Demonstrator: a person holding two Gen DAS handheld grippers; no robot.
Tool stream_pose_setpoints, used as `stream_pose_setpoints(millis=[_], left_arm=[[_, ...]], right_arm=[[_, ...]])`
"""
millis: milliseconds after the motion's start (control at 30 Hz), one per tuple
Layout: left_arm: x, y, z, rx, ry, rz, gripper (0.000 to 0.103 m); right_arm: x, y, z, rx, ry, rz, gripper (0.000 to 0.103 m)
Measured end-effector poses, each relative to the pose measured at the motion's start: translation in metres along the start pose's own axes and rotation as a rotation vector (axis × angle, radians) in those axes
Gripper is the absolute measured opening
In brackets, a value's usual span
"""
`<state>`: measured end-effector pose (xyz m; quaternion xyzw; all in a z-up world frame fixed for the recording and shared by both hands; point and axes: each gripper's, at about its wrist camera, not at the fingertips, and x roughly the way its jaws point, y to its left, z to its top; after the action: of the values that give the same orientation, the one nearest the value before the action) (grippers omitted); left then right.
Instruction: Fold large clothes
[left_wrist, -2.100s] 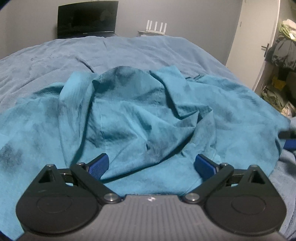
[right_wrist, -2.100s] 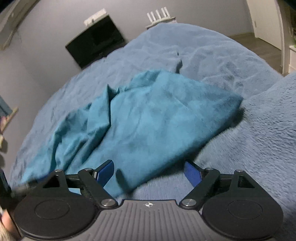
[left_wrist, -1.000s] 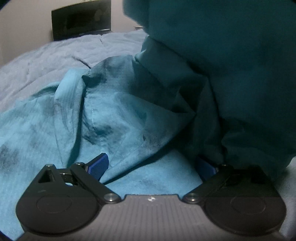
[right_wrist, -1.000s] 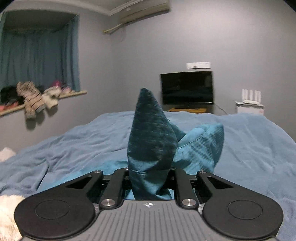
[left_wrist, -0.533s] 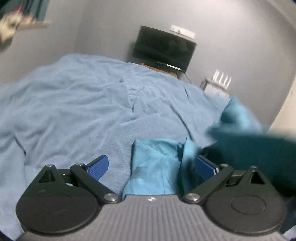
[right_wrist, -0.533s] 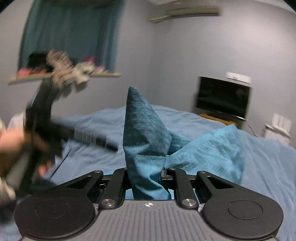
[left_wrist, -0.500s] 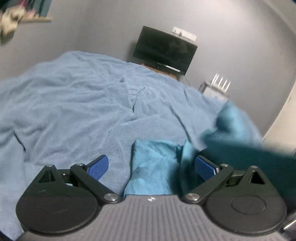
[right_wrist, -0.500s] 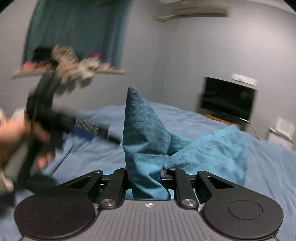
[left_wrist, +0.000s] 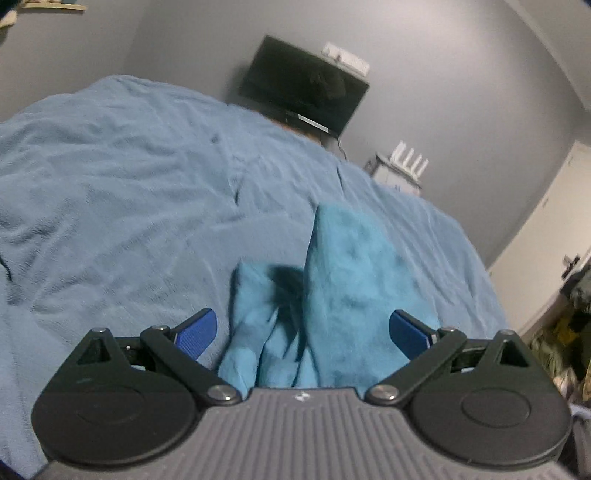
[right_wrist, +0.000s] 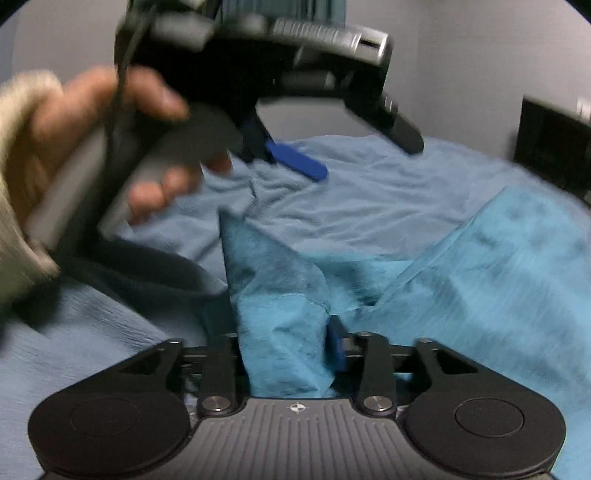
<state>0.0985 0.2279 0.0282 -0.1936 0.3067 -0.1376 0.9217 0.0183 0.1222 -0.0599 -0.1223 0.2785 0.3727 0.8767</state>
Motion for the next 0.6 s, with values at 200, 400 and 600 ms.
stream_pose_setpoints(millis=[200, 400, 600], left_arm=[[0.014, -0.01, -0.004, 0.075, 0.033, -0.012, 0.1], [0.008, -0.038, -0.011, 0.145, 0.099, -0.106, 0.096], [0.026, -0.038, -0.029, 0.149, 0.277, -0.092, 0.088]], right_arm=[[-0.048, -0.021, 0.006, 0.054, -0.056, 0.05, 0.059], [-0.102, -0.071, -0.002, 0.183, -0.103, -0.065, 0.059], [-0.13, -0.134, -0.033, 0.31, -0.088, -0.265, 0.052]])
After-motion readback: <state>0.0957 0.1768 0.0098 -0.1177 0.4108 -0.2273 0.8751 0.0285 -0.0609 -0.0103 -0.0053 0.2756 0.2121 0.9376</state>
